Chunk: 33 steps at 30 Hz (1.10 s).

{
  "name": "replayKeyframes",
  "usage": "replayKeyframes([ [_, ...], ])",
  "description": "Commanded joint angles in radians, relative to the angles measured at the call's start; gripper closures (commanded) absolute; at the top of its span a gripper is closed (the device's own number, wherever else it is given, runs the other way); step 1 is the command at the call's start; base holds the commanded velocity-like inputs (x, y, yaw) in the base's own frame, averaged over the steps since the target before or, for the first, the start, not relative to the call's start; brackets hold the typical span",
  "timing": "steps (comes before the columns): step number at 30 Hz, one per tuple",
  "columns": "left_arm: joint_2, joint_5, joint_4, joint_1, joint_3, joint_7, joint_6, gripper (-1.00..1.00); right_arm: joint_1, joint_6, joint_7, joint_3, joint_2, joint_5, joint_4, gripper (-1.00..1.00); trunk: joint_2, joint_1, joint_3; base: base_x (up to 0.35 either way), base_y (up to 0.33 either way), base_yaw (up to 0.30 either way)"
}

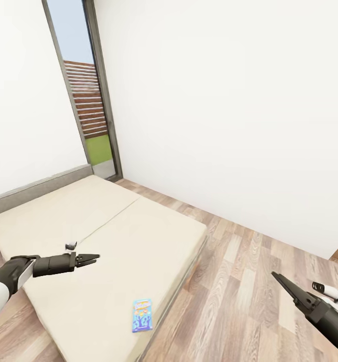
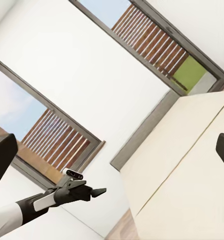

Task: Put all the toys in the child's room - the three board games (two on the bed and one on the table), the two jigsaw puzzles on the table, and the tennis ball on the table - inside the toy box on the table in the child's room.

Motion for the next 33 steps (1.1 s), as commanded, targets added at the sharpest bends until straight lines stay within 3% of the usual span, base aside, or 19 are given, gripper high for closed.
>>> replayKeyframes([
  [1,0.0,0.001,0.0,-0.001,-0.001,-0.003,0.01,-1.0,0.0,0.007,-0.001,0.0,0.0,-0.006,0.0,-1.0,-0.002,0.001,-0.002,0.0,-0.293,0.0],
  [24,-0.004,0.0,0.0,-0.001,-0.001,-0.002,0.009,-1.0,0.0,0.007,-0.001,0.001,0.0,-0.006,-0.001,-1.0,-0.002,0.001,-0.002,0.0,-0.298,0.002],
  [33,-0.007,0.0,0.0,-0.001,-0.001,-0.002,0.009,-1.0,0.0,0.007,0.0,0.001,0.0,-0.006,-0.001,-1.0,-0.002,0.001,0.0,0.002,-0.299,0.191],
])
